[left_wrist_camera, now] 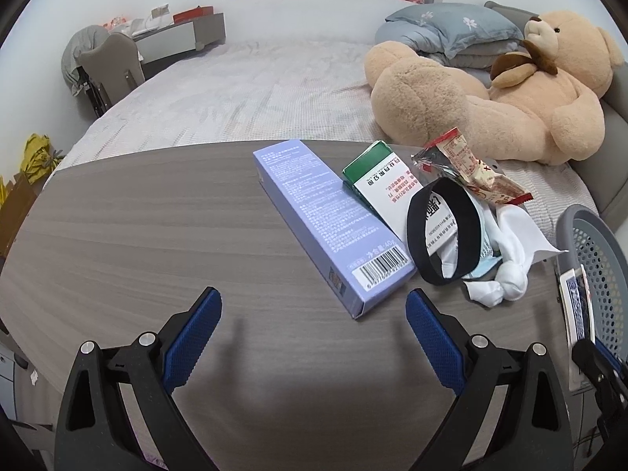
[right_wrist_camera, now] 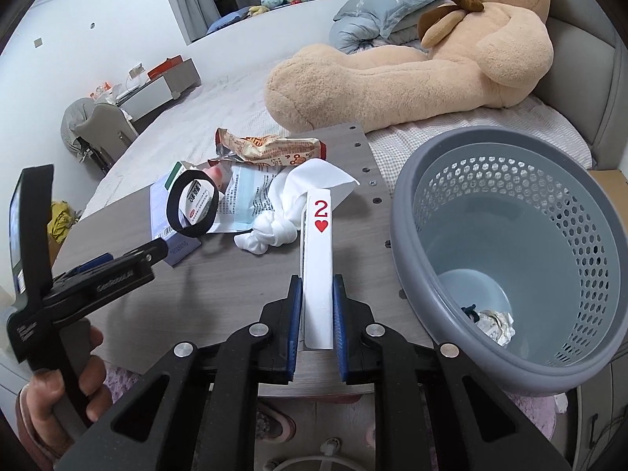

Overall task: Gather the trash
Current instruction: 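Lift the card toward the basket with the right gripper while the left gripper approaches the blue box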

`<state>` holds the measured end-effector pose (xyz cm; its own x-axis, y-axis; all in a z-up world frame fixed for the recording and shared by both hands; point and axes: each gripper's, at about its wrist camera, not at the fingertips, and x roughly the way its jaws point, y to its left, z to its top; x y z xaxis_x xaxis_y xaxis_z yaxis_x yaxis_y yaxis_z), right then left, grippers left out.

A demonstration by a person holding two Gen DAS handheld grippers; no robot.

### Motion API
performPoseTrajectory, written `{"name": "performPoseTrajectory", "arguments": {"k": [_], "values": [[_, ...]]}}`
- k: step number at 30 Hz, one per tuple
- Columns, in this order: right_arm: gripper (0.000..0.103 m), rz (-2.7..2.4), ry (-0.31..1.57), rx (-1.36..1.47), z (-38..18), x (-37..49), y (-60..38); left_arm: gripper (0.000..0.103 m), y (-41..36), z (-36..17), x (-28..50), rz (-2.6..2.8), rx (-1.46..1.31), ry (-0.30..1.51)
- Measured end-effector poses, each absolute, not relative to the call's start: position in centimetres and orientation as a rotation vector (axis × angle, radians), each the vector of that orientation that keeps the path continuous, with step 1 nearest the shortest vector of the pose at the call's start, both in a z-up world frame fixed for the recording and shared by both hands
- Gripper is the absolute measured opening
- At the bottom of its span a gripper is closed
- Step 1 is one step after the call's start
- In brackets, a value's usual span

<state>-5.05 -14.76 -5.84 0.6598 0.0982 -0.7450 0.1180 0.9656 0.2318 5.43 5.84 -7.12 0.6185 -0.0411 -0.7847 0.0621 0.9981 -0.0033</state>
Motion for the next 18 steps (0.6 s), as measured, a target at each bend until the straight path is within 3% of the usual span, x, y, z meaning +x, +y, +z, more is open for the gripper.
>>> {"name": "performPoseTrajectory", "arguments": {"k": [18], "values": [[0.015,0.014,0.866,0.254,-6.1,-3.2,-13.8,0.093,12.8,-7.5,7.4,0.093,-0.015,0.892]]}}
